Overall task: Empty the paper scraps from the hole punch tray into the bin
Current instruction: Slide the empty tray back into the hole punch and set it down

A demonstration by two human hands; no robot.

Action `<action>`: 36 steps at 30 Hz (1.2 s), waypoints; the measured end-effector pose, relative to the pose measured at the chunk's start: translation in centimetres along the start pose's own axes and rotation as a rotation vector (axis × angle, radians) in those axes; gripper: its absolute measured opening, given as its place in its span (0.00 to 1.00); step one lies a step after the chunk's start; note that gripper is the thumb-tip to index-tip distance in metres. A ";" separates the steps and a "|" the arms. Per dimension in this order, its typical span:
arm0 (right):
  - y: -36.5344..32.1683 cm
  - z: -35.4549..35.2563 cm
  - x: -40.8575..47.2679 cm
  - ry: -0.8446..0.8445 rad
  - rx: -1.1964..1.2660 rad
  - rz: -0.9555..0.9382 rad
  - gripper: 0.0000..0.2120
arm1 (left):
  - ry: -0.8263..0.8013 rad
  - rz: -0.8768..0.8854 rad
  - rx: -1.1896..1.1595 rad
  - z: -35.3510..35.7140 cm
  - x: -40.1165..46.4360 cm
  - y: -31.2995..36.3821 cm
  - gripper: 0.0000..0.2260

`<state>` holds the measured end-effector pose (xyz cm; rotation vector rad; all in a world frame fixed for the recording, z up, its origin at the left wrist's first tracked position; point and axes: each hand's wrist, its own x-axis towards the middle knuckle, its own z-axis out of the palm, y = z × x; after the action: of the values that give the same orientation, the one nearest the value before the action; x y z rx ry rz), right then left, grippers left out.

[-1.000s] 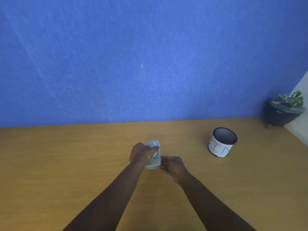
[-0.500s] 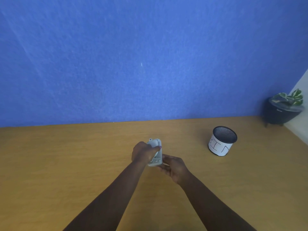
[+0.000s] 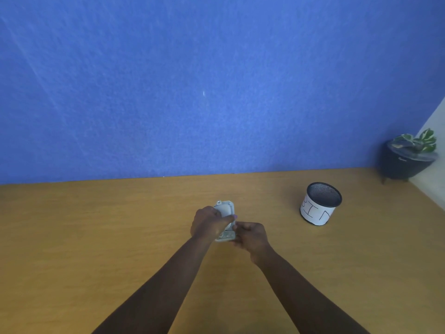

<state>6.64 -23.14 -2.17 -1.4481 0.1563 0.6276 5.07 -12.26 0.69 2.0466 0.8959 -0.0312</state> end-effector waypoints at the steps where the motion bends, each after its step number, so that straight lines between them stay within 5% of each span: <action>1: -0.1 0.0 0.0 0.005 -0.013 -0.004 0.11 | 0.008 -0.003 -0.035 0.1 0.0 0.0 0.19; 5: -0.5 -0.3 0.0 -0.030 -0.020 0.012 0.12 | 0.118 -0.056 -0.485 -0.2 0.9 -0.8 0.12; 11: -0.7 -0.4 -0.3 -0.092 -0.056 0.055 0.13 | -0.199 -0.177 -0.902 -1.4 1.3 -2.1 0.08; 22: -1.0 -0.2 -0.5 -0.137 -0.054 0.048 0.13 | -0.055 -0.024 -0.830 -0.7 1.3 -2.4 0.11; 36: -3.7 -1.0 1.6 0.046 0.004 0.012 0.06 | -0.257 0.030 -0.667 -0.2 1.2 -2.3 0.12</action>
<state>10.02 -23.58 0.20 -1.4598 0.2024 0.6037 4.45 -10.57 -1.20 1.3940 0.6058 0.0199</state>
